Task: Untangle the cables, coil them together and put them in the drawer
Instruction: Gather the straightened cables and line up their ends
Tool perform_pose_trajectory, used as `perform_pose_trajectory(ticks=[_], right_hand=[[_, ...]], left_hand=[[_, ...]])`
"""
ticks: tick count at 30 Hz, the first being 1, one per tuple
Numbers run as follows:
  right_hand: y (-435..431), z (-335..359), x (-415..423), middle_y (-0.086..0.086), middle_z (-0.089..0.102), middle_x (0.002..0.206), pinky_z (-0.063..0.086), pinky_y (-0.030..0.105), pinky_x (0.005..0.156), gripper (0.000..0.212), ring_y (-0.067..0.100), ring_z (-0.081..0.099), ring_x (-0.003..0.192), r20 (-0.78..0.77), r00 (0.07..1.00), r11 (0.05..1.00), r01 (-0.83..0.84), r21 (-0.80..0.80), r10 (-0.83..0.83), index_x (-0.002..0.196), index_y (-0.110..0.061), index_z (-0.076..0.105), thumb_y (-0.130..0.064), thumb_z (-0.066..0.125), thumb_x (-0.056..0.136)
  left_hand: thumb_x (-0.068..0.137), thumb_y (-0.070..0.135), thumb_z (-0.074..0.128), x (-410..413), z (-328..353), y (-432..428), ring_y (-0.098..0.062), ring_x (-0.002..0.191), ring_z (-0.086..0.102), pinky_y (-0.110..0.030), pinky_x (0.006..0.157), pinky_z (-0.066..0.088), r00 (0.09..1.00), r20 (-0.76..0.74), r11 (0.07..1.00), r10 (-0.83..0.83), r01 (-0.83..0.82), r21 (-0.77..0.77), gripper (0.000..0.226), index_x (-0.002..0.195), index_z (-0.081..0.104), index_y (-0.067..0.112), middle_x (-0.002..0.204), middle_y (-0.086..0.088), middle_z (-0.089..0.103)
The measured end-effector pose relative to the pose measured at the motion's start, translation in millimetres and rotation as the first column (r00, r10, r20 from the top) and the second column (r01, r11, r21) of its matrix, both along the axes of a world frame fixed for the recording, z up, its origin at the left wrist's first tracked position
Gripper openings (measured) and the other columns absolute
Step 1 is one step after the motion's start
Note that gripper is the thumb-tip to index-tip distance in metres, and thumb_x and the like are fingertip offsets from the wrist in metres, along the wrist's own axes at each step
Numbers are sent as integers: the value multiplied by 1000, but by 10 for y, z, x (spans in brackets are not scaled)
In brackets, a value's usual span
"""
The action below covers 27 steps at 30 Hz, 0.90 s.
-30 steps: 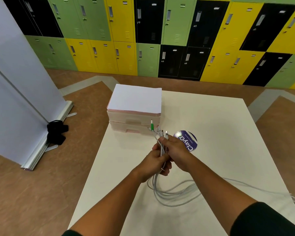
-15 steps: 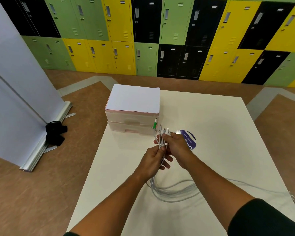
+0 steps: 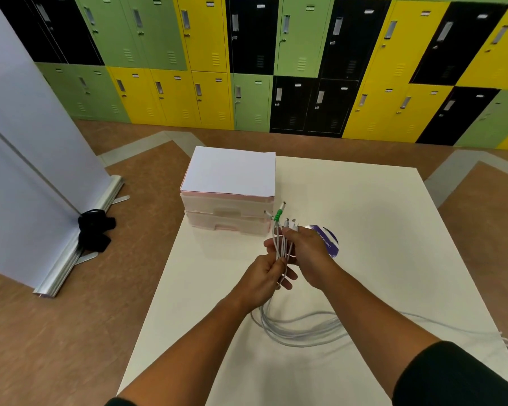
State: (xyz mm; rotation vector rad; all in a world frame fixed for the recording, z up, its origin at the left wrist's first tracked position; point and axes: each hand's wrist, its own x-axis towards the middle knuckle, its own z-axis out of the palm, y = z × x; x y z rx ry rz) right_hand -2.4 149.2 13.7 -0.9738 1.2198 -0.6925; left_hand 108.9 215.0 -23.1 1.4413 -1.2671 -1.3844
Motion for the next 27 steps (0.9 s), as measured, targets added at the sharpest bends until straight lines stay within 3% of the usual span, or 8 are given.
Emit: perform_pose_trajectory(ticks=[5,8,11,17,20,22,24,27], right_hand=[[-15,40,13,10,74,79,47,27,51,31,21,64,60,-99,993,995,-67,-74,60,104,-5,67,-30,48,103],[-23,32,58,9,71,75,42,24,43,29,22,60,55,-144,987,994,-89,-68,78,100,-8,67,-33,52,102],[-26,36,83,11,72,77,38,20,37,25,21,59,52,-109,994,1000,6,-19,-8,101,-10,66,-30,51,101],[-50,-41,103,11,67,83,40,22,44,18,24,58,62,-126,985,992,119,35,-114,99,-13,61,-27,49,99],[-67,-100,100,9,62,81,41,24,45,15,22,58,63,-180,979,995,98,24,-92,94,-18,57,-31,51,98],[-61,-117,101,8,61,79,40,25,44,16,22,57,62,-177,981,996,83,14,-79,92,-18,55,-32,51,99],[-59,-125,103,7,59,77,42,28,48,14,22,57,63,-154,984,996,85,-10,-86,90,-16,55,-25,51,99],[-65,-108,108,7,60,77,48,37,63,15,26,59,73,-80,992,995,98,-23,-100,96,-14,61,-6,49,92]], left_hand=[[106,30,32,-2,-49,-18,-27,85,72,-35,74,52,1000,9,999,14,-14,34,38,107,66,14,95,-7,75],[105,22,31,-32,-71,-10,-25,85,72,-30,74,53,1000,6,999,23,-23,27,37,106,65,9,97,-7,75],[106,18,30,-56,-81,8,-22,85,73,-28,75,54,997,10,997,81,-81,-10,36,103,66,15,98,-5,74],[108,23,30,-82,-124,34,-19,88,72,-30,76,54,992,20,993,121,-121,-20,39,106,67,12,97,-3,74],[105,20,33,-85,-104,37,-11,83,70,-22,73,51,991,71,993,114,-112,-36,36,99,68,14,89,3,72],[99,22,37,-95,-102,9,-11,79,68,-27,74,54,986,109,991,128,-124,-43,33,91,68,13,83,3,72],[90,27,39,-118,-96,-21,-14,76,69,-36,76,57,981,109,986,162,-158,-45,31,88,67,12,81,0,72],[88,20,39,-131,-88,-28,-14,71,67,-36,70,55,971,99,975,216,-208,-85,24,85,63,17,75,0,70]])
